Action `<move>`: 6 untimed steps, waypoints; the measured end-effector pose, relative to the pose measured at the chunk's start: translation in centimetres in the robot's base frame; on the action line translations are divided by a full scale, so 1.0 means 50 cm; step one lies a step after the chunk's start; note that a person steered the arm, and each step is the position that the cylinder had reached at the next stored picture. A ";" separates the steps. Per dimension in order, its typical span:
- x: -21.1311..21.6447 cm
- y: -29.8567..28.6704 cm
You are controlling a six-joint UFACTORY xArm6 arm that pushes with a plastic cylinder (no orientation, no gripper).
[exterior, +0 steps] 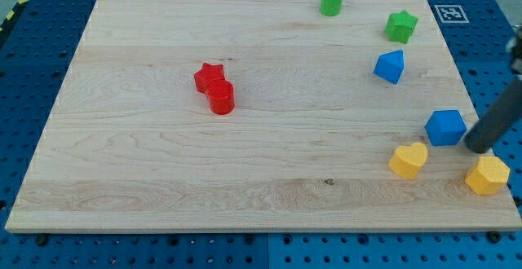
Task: Place the blue cube in between blue triangle and yellow heart
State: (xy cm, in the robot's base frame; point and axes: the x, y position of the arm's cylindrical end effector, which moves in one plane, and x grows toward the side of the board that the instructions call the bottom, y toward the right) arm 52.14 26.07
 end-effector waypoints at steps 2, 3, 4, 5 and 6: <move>-0.007 -0.012; -0.010 -0.033; -0.013 -0.048; -0.018 -0.078; -0.029 -0.113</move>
